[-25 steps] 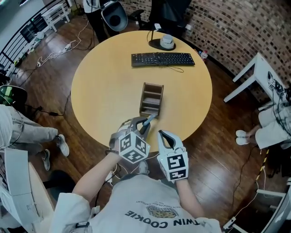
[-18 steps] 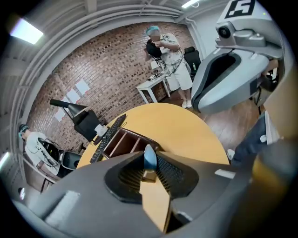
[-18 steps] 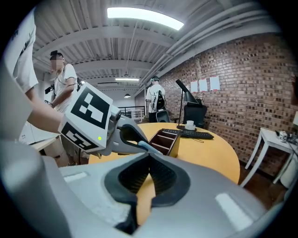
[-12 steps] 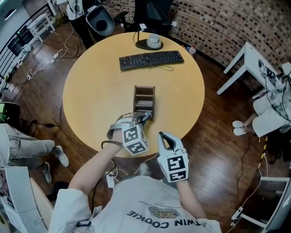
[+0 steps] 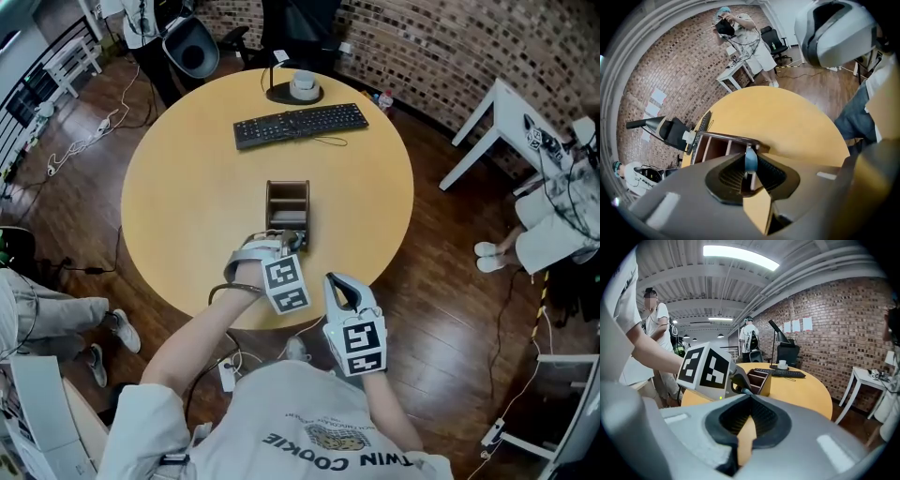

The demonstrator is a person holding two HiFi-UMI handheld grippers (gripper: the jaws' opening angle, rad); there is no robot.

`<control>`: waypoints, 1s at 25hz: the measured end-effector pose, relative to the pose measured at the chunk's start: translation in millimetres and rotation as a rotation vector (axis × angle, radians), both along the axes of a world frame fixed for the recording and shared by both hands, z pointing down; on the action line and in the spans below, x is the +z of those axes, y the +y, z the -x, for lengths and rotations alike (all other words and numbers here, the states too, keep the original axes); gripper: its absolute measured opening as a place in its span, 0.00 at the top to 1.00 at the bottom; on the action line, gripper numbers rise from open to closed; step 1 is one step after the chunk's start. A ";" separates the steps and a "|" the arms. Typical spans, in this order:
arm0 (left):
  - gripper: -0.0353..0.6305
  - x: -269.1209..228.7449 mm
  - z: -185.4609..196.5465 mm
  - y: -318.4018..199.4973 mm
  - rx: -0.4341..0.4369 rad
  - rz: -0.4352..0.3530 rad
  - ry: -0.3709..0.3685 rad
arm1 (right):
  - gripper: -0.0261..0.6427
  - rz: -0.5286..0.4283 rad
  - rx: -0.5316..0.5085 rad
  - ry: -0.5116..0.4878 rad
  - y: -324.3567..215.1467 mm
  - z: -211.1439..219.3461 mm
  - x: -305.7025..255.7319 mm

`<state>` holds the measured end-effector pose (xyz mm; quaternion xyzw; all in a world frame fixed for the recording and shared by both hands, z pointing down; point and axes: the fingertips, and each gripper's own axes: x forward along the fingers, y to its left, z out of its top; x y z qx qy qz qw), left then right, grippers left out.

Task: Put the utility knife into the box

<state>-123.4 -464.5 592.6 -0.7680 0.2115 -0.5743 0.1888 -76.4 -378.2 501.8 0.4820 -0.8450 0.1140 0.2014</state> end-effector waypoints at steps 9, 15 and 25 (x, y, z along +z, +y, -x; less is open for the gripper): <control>0.83 5.3 -7.2 -5.7 0.023 -0.031 0.007 | 0.96 0.009 0.001 -0.007 0.6 1.7 5.8; 0.82 4.6 -11.1 -4.7 0.020 -0.042 0.039 | 0.96 0.000 -0.002 -0.007 -0.3 1.0 0.7; 0.74 -5.6 -11.0 0.2 -0.022 -0.083 0.102 | 0.96 0.003 -0.028 -0.004 7.7 -1.4 1.4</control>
